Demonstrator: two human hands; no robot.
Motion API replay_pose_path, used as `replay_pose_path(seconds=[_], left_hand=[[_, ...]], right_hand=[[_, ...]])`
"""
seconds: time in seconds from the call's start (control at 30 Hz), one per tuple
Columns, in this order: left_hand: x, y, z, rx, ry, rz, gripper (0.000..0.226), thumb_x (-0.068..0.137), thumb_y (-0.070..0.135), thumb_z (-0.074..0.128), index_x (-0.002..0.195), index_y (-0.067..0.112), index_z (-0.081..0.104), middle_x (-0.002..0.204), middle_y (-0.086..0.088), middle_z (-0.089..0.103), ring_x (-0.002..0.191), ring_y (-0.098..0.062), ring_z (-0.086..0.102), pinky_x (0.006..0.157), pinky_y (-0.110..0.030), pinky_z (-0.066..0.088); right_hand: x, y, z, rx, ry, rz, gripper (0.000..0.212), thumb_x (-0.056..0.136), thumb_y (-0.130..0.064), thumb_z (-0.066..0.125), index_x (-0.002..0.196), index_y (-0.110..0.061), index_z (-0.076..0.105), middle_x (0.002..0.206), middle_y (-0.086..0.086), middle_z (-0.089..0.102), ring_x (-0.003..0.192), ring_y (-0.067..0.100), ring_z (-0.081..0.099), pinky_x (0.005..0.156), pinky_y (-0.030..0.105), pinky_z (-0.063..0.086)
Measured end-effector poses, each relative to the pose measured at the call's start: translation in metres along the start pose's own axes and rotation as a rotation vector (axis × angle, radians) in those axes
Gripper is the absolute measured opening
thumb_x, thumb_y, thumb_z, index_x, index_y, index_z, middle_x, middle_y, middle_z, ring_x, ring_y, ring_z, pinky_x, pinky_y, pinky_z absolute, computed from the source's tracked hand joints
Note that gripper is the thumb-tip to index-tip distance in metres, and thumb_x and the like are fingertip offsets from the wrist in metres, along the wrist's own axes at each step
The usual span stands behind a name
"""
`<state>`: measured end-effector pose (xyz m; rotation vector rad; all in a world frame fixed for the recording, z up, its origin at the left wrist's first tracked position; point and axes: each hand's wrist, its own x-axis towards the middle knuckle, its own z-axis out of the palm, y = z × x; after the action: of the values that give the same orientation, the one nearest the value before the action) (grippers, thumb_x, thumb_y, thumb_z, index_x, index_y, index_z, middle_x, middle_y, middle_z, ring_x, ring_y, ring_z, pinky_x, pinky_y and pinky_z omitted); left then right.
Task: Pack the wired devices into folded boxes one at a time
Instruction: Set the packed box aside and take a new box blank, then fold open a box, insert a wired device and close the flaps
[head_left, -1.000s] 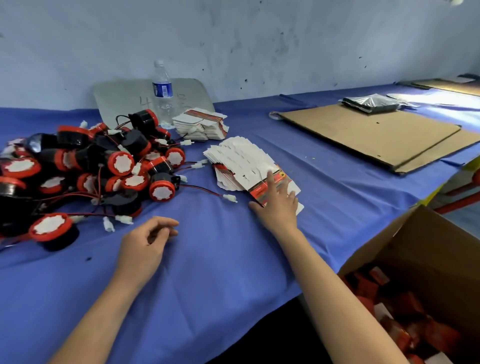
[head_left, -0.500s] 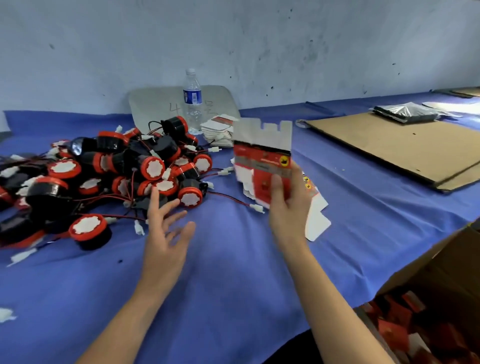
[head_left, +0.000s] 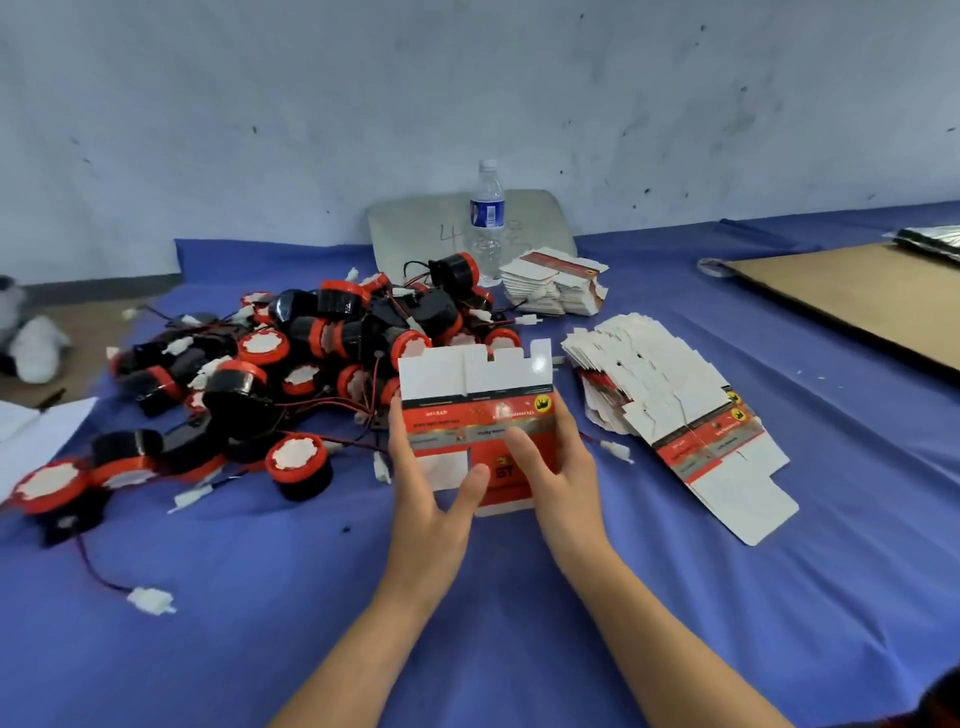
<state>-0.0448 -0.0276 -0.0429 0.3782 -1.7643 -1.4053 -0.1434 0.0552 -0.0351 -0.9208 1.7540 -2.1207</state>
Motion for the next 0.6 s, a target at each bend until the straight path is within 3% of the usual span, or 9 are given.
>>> replay_pose_path(seconds=[0.13, 0.27, 0.37, 0.47, 0.5, 0.6], left_hand=[[0.0, 0.0, -0.001, -0.002, -0.01, -0.004, 0.092, 0.079, 0.051, 0.064, 0.144, 0.057, -0.001, 0.157, 0.018, 0.022, 0.141, -0.001, 0.028, 0.115, -0.045, 0.032], [-0.002, 0.0, 0.002, -0.038, -0.11, -0.005, 0.095, 0.081, 0.039, 0.067, 0.147, 0.052, 0.0, 0.143, 0.035, 0.038, 0.13, 0.002, 0.045, 0.1, -0.031, 0.048], [-0.004, -0.001, 0.004, -0.023, -0.168, 0.009, 0.093, 0.088, 0.025, 0.065, 0.148, 0.053, -0.001, 0.145, 0.032, 0.038, 0.129, -0.004, 0.049, 0.099, -0.041, 0.05], [-0.004, 0.0, 0.004, 0.128, -0.182, 0.082, 0.093, 0.09, 0.02, 0.061, 0.151, 0.046, -0.005, 0.155, 0.03, 0.019, 0.14, 0.002, 0.03, 0.107, -0.022, 0.038], [-0.004, -0.001, 0.004, 0.202, -0.21, 0.104, 0.092, 0.09, 0.024, 0.06, 0.152, 0.042, -0.006, 0.159, 0.023, 0.009, 0.145, -0.002, 0.019, 0.112, -0.024, 0.033], [-0.006, -0.006, 0.004, 0.39, -0.342, 0.184, 0.092, 0.09, 0.031, 0.06, 0.153, 0.038, -0.007, 0.16, 0.016, -0.019, 0.148, -0.004, -0.01, 0.116, -0.029, 0.019]], right_hand=[[-0.002, 0.0, 0.0, 0.01, 0.008, -0.014, 0.062, 0.075, -0.05, 0.068, 0.132, -0.033, 0.051, 0.115, -0.015, 0.069, 0.107, 0.004, 0.064, 0.084, 0.016, 0.05], [-0.006, 0.002, 0.004, -0.056, -0.058, -0.034, 0.064, 0.074, -0.05, 0.068, 0.131, -0.026, 0.055, 0.115, -0.014, 0.068, 0.108, 0.006, 0.064, 0.089, 0.024, 0.051], [-0.01, 0.001, 0.012, -0.094, -0.127, -0.043, 0.075, 0.073, -0.052, 0.068, 0.14, -0.026, 0.048, 0.124, -0.02, 0.063, 0.114, 0.003, 0.06, 0.091, 0.017, 0.048], [-0.01, -0.002, 0.011, -0.08, -0.193, -0.047, 0.083, 0.071, -0.05, 0.066, 0.146, -0.025, 0.04, 0.132, -0.021, 0.058, 0.122, 0.002, 0.054, 0.097, 0.017, 0.045], [-0.01, -0.003, 0.01, -0.078, -0.215, -0.041, 0.081, 0.071, -0.049, 0.065, 0.145, -0.027, 0.041, 0.133, -0.021, 0.058, 0.123, 0.001, 0.053, 0.099, 0.018, 0.044], [-0.014, -0.004, 0.012, -0.058, -0.233, -0.018, 0.046, 0.073, -0.043, 0.065, 0.118, -0.052, 0.06, 0.116, -0.028, 0.065, 0.115, -0.006, 0.057, 0.089, 0.012, 0.045]])
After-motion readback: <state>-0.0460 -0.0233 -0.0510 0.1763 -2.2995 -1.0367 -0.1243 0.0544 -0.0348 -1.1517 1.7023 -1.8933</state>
